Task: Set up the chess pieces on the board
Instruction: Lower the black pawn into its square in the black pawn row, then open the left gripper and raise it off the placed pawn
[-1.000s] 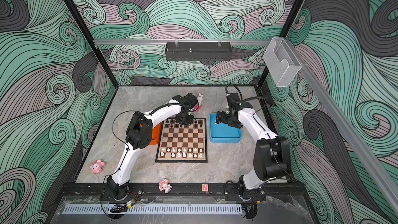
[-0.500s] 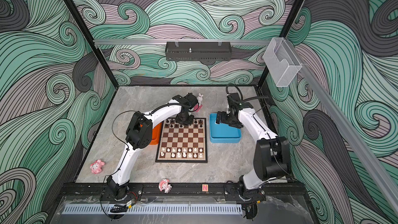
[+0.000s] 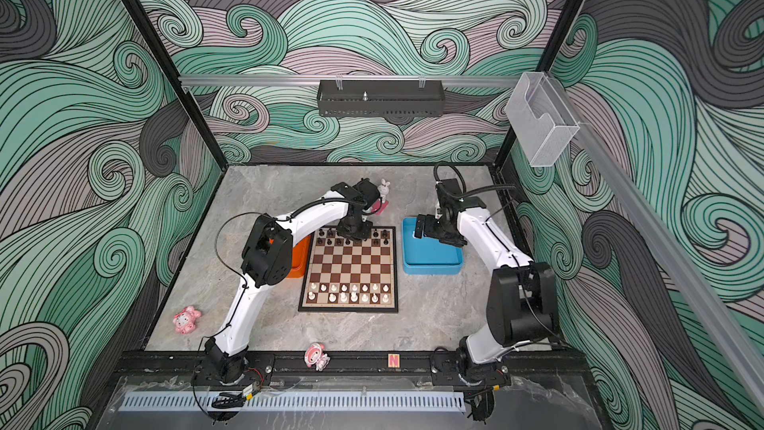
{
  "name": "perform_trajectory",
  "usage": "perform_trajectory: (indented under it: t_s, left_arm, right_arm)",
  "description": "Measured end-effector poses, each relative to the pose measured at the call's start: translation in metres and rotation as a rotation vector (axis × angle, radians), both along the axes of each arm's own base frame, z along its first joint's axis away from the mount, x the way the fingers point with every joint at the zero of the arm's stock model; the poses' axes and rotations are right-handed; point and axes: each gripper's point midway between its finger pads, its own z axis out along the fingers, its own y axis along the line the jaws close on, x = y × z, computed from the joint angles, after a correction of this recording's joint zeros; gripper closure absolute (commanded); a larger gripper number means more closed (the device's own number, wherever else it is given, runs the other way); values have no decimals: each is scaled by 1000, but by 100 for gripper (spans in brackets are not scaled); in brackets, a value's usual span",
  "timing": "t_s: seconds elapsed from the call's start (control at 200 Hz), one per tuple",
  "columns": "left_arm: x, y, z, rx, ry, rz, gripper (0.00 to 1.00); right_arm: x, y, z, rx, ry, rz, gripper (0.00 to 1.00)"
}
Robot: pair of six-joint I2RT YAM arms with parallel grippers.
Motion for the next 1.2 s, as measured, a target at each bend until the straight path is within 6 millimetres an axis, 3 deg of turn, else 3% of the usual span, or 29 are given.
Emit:
perform_trajectory:
  t_s: [0.325, 0.505, 0.686, 0.916, 1.051, 1.201]
  left_arm:
    - [-1, 0, 0, -2, 3, 0, 77]
    - [-2, 4, 0, 16, 7, 1, 65]
    - [-3, 6, 5, 22, 5, 1, 60]
    - [-3, 7, 46, -20, -55, 3, 58]
    - [-3, 9, 75, -50, -107, 5, 57]
    - [-5, 17, 93, -54, -145, 10, 56]
  right_arm:
    - [0, -1, 0, 0, 0, -4, 0]
    - [0, -2, 0, 0, 0, -4, 0]
    - [2, -1, -2, -3, 4, 2, 1]
    - [18, 1, -10, 0, 32, -23, 4]
    - [30, 2, -18, 8, 57, -85, 12]
    - [39, 0, -25, 17, 77, -174, 20]
